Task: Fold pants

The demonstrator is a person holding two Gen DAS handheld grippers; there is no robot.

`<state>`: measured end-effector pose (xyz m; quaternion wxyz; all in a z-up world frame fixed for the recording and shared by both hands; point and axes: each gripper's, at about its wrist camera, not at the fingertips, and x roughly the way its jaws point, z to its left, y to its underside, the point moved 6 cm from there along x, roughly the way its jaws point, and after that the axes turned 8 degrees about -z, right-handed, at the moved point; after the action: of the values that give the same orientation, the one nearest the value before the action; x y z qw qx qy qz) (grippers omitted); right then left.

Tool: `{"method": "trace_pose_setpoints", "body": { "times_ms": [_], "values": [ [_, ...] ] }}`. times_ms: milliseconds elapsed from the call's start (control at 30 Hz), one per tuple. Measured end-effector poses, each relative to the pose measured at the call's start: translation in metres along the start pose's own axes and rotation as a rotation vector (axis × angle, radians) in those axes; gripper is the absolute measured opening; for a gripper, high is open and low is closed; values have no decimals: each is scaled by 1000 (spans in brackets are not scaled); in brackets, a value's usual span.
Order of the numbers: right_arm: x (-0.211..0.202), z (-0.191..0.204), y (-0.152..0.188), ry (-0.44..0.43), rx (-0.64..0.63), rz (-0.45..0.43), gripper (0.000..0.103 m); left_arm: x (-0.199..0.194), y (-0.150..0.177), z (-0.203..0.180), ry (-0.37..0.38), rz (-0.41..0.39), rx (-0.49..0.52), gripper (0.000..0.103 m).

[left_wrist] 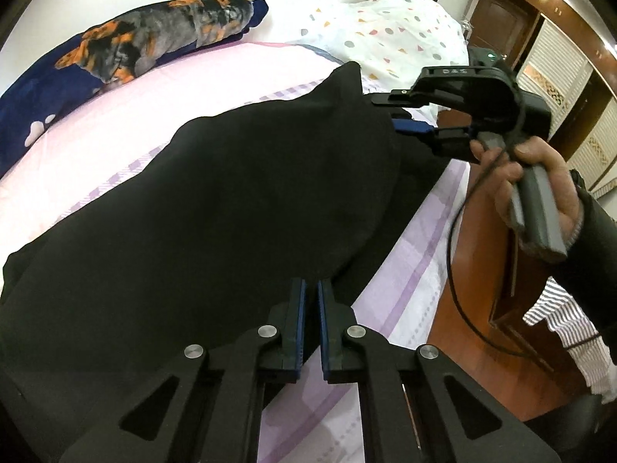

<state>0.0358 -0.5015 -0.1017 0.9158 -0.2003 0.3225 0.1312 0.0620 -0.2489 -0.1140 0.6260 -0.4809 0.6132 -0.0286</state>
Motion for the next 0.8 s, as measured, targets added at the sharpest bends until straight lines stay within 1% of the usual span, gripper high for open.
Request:
{"method": "trace_pose_setpoints", "body": {
  "times_ms": [133,200,267,333,433,500,600,800],
  "values": [
    [7,-2,-23,27,-7,-26,32,2,1,1,6,8,-15,7],
    [13,-1,-34,35,-11,-29,29,5,2,2,8,14,-17,7],
    [19,0,-41,50,-22,-15,15,6,2,3,9,13,-20,7],
    [26,5,-48,56,-43,3,8,6,2,4,9,12,-27,7],
    [34,15,-54,80,-71,19,6,6,-2,10,6,-2,-57,7],
    [40,28,-60,60,-75,28,5,4,-4,14,3,-11,-79,6],
    [40,53,-70,25,-103,16,5,-1,-11,20,-6,-38,-92,4],
    [23,103,-87,-66,-132,-12,5,-19,-31,34,-26,-111,-122,4]
  ]
}}
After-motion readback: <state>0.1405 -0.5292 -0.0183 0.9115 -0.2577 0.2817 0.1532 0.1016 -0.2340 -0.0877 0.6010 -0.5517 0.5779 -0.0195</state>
